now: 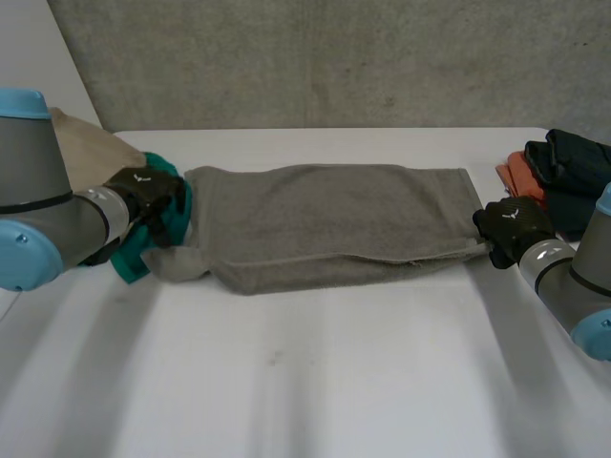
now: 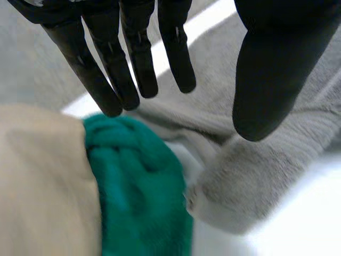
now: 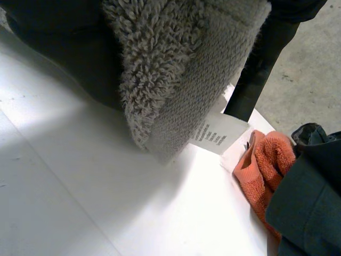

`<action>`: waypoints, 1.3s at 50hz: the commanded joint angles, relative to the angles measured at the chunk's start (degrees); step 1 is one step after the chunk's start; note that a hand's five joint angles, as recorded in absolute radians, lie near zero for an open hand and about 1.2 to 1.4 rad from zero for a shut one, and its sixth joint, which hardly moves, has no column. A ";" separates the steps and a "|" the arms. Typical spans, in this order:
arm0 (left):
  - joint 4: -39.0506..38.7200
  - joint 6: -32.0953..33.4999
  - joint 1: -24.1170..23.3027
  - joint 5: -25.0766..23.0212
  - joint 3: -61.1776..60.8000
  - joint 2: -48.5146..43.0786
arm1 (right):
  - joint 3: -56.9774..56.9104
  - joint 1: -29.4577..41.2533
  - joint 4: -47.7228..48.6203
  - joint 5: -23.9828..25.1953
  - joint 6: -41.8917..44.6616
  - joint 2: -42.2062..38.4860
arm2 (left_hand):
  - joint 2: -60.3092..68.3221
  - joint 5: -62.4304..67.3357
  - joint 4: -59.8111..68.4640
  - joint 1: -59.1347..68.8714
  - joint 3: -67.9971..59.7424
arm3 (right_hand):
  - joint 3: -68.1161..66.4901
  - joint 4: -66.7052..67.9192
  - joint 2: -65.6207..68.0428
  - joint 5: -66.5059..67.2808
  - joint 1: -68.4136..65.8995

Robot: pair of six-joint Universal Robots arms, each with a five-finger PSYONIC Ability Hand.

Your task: Fold the laundry.

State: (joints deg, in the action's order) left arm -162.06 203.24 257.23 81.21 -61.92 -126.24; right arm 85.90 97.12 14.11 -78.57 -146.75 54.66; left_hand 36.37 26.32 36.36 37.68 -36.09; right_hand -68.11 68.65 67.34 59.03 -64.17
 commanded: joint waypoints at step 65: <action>-19.85 0.85 -1.65 11.34 39.17 2.22 | -35.91 -3.95 7.39 0.62 -21.90 10.38 | 43.63 43.68 43.64 42.32 -43.91 | -11.89 11.35 12.66 10.97 -15.83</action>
State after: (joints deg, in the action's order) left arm -165.82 212.63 254.57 93.82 -20.36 -128.27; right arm 44.33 94.24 3.50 -76.98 -157.75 60.93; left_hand 68.65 57.37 68.64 65.73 -68.11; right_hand -68.12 68.67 67.34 59.04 -64.17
